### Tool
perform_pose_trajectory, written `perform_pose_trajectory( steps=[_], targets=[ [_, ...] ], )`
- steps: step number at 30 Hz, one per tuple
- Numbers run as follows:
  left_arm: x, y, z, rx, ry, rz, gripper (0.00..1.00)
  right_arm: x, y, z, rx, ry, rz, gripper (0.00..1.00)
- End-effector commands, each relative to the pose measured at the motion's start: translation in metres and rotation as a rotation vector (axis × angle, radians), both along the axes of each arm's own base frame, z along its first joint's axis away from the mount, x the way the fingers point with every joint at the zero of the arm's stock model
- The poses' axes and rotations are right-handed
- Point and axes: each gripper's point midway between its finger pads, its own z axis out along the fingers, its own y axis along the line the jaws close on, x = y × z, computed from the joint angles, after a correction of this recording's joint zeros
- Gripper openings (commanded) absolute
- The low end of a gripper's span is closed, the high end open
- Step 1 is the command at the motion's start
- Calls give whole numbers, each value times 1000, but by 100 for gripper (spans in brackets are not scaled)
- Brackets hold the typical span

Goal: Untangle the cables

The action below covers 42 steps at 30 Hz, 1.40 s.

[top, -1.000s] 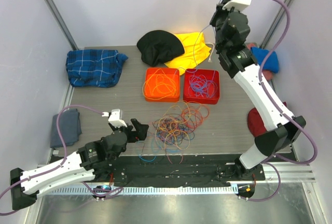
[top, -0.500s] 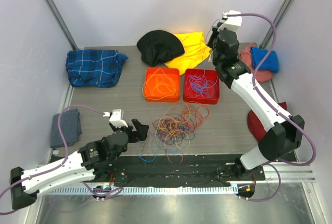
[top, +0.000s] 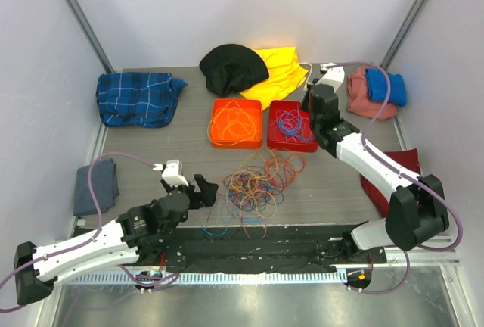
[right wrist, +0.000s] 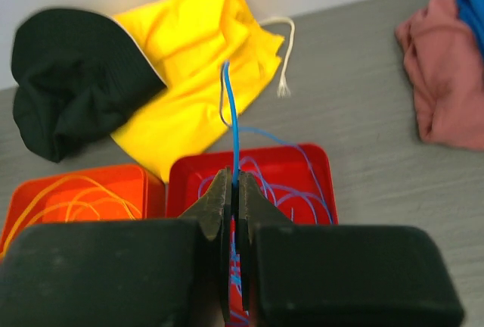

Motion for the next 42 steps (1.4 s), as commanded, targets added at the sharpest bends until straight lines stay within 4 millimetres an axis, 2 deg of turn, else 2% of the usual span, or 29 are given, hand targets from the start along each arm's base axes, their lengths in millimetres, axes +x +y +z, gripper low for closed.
perform_pose_trajectory(
  steps=[1, 7, 8, 12, 15, 23, 24, 25, 26, 27, 28, 29, 30, 32, 36, 38, 39, 41, 42],
  targets=[
    [4, -7, 5, -36, -14, 3, 89, -10, 4, 0, 117, -49, 5, 1],
    [4, -11, 4, -31, -8, -4, 89, -12, 10, -55, 100, 77, 19, 1],
    [4, -11, 4, -31, -8, -4, 89, -10, 14, -71, 93, 118, 26, 1],
    [4, -10, 3, -31, -8, -4, 89, -13, 17, -113, 81, 224, 30, 1],
    [4, -8, 3, -27, -11, -1, 89, -16, 17, -129, 70, 265, 31, 1],
    [4, -6, 3, -24, -15, 1, 89, -33, 3, -153, 36, 351, -23, 1],
    [4, -7, 4, -25, -17, 1, 89, -35, 1, -154, 32, 356, -30, 1],
    [4, -7, 3, -24, -16, 1, 89, -37, 0, -150, 36, 350, -30, 6],
    [4, -6, 4, -24, -18, 1, 89, -39, 0, -145, 34, 340, -28, 14],
    [4, -6, 4, -23, -20, 2, 89, -41, 0, -141, 33, 332, -28, 32],
    [4, -6, 4, -22, -20, 0, 89, -41, -3, -133, 28, 313, -41, 39],
    [4, -7, 5, -25, -22, 0, 89, -42, -3, -117, 35, 278, -39, 44],
    [4, -7, 5, -22, -24, 0, 89, -47, -4, -114, 20, 288, -40, 50],
    [5, -7, 7, -24, -28, 4, 89, -50, -7, -94, 17, 261, -45, 54],
    [6, -7, 8, -22, -33, 6, 89, -60, -5, -69, 27, 240, -34, 58],
    [7, -7, 9, -17, -35, 9, 90, -69, -6, -68, 24, 247, -33, 58],
    [7, -7, 9, -17, -35, 9, 90, -73, -7, -62, 34, 230, -31, 58],
    [8, -6, 10, -17, -36, 16, 90, -83, -6, -64, 36, 236, -20, 58],
    [8, -5, 10, -13, -35, 20, 90, -89, -7, -57, 52, 218, -22, 58]
  ],
)
